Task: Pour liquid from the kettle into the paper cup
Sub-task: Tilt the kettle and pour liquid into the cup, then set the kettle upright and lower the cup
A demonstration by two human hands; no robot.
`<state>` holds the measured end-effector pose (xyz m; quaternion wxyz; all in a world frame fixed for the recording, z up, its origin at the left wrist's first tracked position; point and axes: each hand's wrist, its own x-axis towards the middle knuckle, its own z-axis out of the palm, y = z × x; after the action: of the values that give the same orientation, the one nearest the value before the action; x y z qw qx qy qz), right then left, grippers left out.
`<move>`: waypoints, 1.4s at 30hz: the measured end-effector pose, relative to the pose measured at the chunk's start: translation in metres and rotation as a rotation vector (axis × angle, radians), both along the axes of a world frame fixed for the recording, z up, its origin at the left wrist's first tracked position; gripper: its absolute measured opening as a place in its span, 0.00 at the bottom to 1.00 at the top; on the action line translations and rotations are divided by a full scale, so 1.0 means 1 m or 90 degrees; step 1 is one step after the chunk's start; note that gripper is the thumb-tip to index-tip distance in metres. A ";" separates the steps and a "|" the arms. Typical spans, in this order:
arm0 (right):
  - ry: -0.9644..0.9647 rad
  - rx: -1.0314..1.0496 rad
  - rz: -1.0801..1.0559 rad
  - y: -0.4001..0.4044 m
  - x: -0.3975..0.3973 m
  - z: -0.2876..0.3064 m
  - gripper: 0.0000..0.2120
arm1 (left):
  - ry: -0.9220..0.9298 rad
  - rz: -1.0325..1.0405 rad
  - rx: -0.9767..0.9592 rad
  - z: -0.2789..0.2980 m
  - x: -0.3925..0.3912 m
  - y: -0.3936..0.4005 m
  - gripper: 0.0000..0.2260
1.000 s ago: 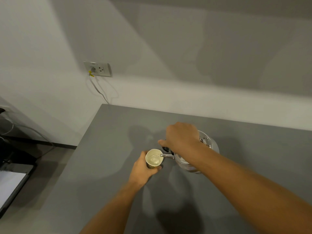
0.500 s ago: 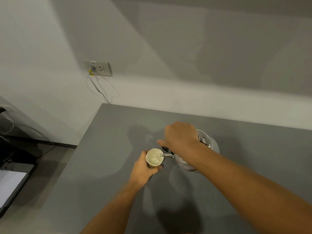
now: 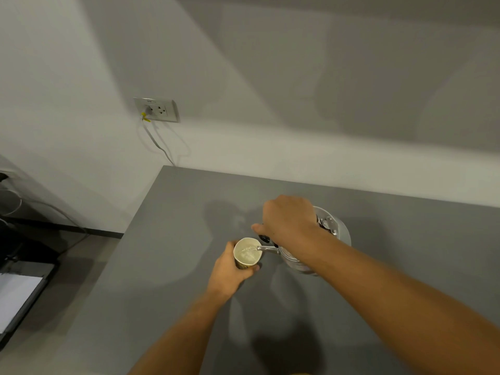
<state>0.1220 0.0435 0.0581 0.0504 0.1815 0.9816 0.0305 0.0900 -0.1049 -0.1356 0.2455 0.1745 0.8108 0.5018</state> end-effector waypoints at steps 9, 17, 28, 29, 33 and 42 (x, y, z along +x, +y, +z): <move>0.003 0.008 0.001 -0.002 -0.002 -0.001 0.22 | -0.003 -0.001 0.002 0.001 0.000 0.000 0.29; 0.000 0.012 -0.001 -0.002 -0.001 0.000 0.22 | 0.008 0.005 -0.003 -0.001 0.001 0.000 0.29; 0.000 -0.029 -0.029 0.010 0.008 0.000 0.22 | 0.008 -0.006 0.001 -0.002 -0.002 0.001 0.28; 0.000 -0.037 -0.035 0.013 0.009 -0.001 0.22 | 0.008 -0.006 0.002 -0.002 -0.002 0.000 0.28; -0.002 -0.073 -0.064 0.024 0.018 -0.003 0.23 | 0.002 -0.003 0.009 0.000 0.000 -0.002 0.28; 0.011 -0.211 -0.140 0.045 0.040 -0.011 0.24 | 0.018 -0.017 0.029 0.009 0.002 -0.006 0.28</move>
<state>0.1623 0.0884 0.0472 0.0744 0.2775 0.9478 -0.1384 0.0918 -0.1113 -0.1265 0.2368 0.1979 0.8001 0.5144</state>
